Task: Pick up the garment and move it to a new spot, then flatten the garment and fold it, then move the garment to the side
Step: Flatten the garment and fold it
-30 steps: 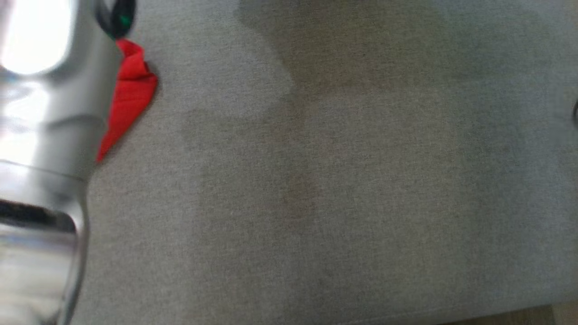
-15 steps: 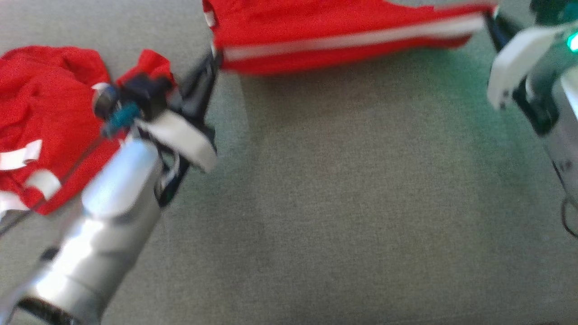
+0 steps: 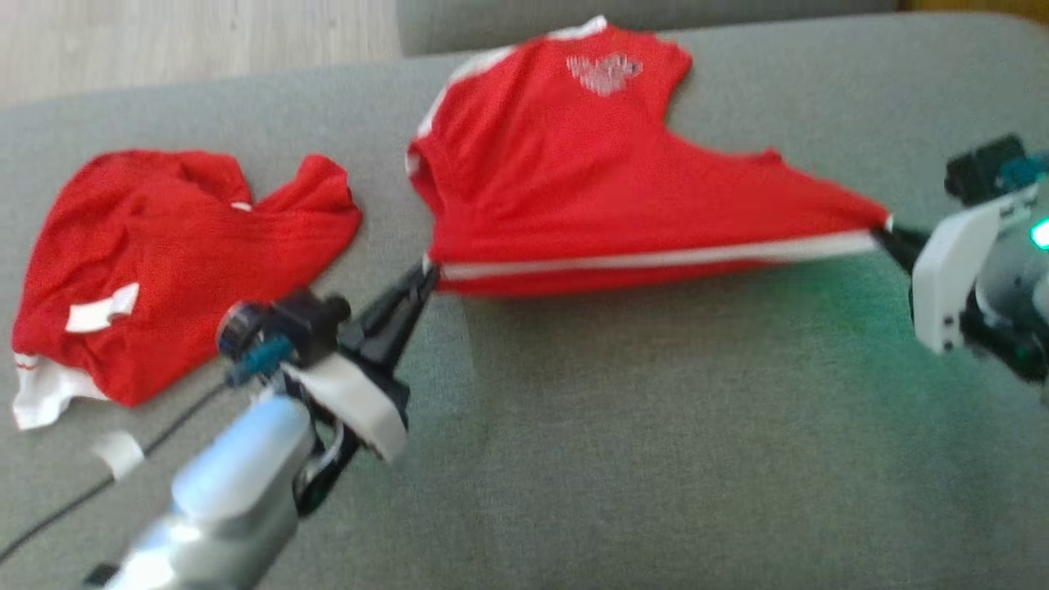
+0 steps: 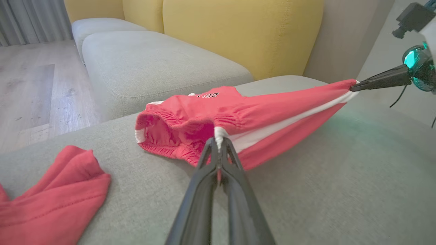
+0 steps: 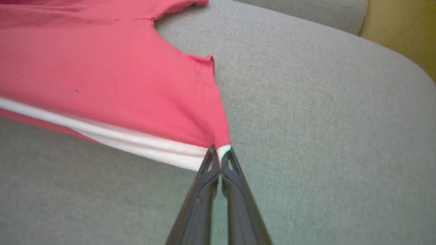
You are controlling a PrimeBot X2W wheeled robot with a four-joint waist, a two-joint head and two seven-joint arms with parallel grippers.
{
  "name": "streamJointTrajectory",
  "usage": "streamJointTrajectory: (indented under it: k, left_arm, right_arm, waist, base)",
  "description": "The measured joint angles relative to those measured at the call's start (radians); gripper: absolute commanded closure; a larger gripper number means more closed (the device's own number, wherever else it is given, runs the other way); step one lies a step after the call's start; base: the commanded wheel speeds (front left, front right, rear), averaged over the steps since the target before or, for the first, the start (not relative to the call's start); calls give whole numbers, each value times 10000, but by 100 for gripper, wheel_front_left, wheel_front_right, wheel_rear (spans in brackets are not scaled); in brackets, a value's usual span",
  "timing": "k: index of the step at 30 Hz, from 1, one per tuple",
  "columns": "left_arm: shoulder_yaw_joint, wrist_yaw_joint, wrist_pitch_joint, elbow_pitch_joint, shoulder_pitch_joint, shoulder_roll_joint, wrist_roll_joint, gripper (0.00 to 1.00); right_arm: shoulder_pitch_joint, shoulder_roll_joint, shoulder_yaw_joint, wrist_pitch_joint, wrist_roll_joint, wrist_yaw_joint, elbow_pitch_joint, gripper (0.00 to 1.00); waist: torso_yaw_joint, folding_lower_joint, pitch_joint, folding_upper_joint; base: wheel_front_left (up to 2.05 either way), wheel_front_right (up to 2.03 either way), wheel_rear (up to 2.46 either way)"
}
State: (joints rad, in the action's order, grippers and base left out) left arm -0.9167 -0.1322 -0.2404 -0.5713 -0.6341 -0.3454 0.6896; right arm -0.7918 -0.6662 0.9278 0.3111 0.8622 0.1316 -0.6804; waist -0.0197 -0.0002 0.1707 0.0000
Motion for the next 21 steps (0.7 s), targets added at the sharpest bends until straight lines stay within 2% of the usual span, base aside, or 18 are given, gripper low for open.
streamJointTrajectory:
  k: [5, 14, 18, 21]
  left_arm:
    - [-278, 138, 4, 596, 1009, -161, 73, 100]
    - [-802, 880, 451, 2466, 2862, -725, 251, 100]
    - [-947, 1235, 755, 3459, 3402, -1020, 251, 100]
    - [-882, 1521, 825, 4029, 3432, -1160, 251, 100]
  right_arm:
    - [798, -485, 441, 284, 677, 0, 568, 100]
    - [2176, -1592, 909, 932, 1605, 0, 2075, 100]
    - [2651, -2144, 821, 1106, 1860, 0, 2723, 100]
    - [2730, -2299, 470, 1055, 1875, 0, 2999, 100]
  waist:
    - [-55, 0, -693, 0]
    - [-307, -1, -1674, 0]
    - [-404, 0, -1734, 1]
    - [-388, 1, -1644, 1]
  base:
    - [0, 0, 0]
    - [0, 0, 0]
    - [0, 0, 0]
    - [0, 0, 0]
